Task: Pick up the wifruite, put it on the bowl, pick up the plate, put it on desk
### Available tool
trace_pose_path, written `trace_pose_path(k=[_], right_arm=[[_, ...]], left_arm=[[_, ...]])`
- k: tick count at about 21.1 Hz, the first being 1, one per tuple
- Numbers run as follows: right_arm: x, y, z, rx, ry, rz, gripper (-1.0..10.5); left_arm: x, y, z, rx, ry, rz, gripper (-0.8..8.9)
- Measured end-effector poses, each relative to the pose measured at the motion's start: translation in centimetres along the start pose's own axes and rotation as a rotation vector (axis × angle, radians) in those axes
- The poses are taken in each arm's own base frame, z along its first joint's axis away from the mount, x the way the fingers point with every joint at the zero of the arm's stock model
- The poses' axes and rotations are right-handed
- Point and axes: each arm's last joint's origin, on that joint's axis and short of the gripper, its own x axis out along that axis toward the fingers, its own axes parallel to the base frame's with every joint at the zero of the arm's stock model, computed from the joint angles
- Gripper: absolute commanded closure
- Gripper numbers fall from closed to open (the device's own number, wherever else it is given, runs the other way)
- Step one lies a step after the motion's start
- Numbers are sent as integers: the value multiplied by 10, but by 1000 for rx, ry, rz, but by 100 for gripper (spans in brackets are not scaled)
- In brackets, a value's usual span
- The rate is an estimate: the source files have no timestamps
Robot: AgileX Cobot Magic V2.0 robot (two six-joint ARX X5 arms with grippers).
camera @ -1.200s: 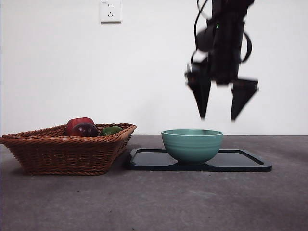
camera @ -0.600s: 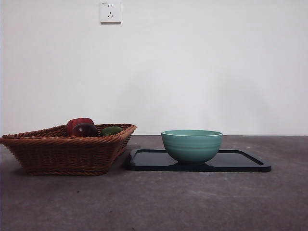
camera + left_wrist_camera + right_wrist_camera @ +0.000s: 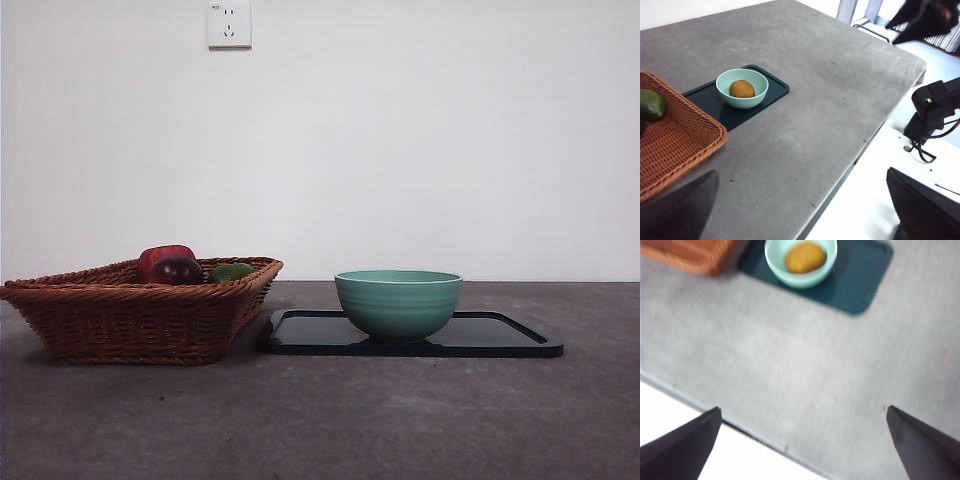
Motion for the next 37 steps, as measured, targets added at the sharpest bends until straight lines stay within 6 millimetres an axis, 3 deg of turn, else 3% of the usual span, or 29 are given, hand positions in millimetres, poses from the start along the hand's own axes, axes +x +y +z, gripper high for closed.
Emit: trace_pose_path(k=[3, 9, 17, 21, 23, 26, 29, 31, 37], right_arm=[[-1, -7, -37, 21, -78, 27, 381], [-20, -13, -71, 22, -275, 83, 381], [-26, -12, -69, 18, -375, 104, 381], [-28, -11, -64, 15, -430, 116, 381], [-29, -10, -61, 13, -458, 126, 381], [-30, -10, -61, 12, -465, 130, 381], [-30, -10, -61, 13, -465, 130, 381], [-30, -10, -61, 12, -465, 132, 381], [-30, -9, -61, 6, -459, 155, 381]], left_arm=[[0, -1, 3, -2, -28, -5, 282], [0, -1, 8, -7, -80, -15, 283], [-1, -3, 16, -26, -169, -33, 289], [-2, -4, 22, -47, -219, -45, 386], [2, -5, 28, -55, -242, -50, 383], [21, -9, 41, -71, -238, -34, 375], [51, -14, 52, -85, -171, -17, 362], [76, -17, 58, -108, -110, -5, 304], [128, -22, 67, -148, -13, 20, 290]])
